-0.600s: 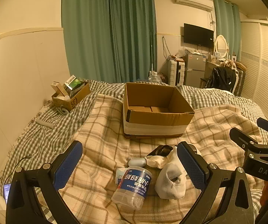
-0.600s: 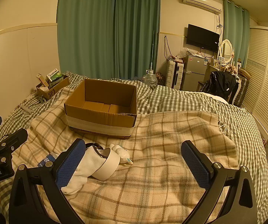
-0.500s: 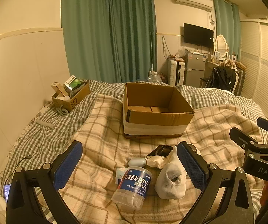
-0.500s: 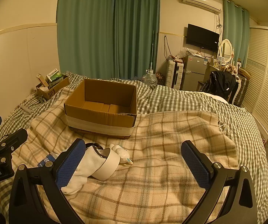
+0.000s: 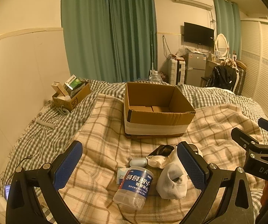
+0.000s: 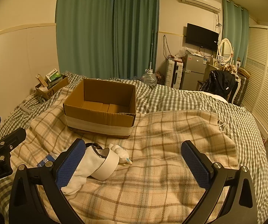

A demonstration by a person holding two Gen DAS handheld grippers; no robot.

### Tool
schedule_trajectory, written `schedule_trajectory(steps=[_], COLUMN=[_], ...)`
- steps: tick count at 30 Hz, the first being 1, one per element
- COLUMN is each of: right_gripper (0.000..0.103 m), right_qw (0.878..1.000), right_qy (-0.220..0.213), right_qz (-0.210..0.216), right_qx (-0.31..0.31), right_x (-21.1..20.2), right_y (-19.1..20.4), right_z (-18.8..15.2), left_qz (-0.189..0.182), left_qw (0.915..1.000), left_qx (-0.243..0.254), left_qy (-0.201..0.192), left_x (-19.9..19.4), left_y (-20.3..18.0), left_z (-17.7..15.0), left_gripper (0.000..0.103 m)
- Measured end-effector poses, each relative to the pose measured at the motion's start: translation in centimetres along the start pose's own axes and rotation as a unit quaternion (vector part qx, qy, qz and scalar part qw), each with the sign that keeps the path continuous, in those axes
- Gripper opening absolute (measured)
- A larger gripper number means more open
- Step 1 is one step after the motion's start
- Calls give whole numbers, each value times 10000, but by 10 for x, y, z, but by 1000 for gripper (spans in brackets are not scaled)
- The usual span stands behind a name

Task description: Organize objects

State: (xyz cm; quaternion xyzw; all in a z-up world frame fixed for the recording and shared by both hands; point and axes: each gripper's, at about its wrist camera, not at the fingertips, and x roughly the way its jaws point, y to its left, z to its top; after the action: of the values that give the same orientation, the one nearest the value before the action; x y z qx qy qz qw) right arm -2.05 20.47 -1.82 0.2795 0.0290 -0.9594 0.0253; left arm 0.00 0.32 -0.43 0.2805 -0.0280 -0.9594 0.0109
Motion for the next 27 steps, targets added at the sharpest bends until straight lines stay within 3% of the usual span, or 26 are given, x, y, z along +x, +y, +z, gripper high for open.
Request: schedule_trajectory(steps=[22, 27], right_gripper=[103, 103], right_qw=[9999, 10000], right_qy=[34, -20], right_qz=[101, 38], right_qx=[29, -32], right_x=[-3, -11], right_y=[3, 5], right_z=[2, 3], left_qz=[11, 0], left_qw=[10000, 9999], left_qx=[-13, 54], left_qy=[-10, 150], left_x=[-4, -1], left_y=[10, 17], left_z=[2, -3], left_gripper=[103, 103])
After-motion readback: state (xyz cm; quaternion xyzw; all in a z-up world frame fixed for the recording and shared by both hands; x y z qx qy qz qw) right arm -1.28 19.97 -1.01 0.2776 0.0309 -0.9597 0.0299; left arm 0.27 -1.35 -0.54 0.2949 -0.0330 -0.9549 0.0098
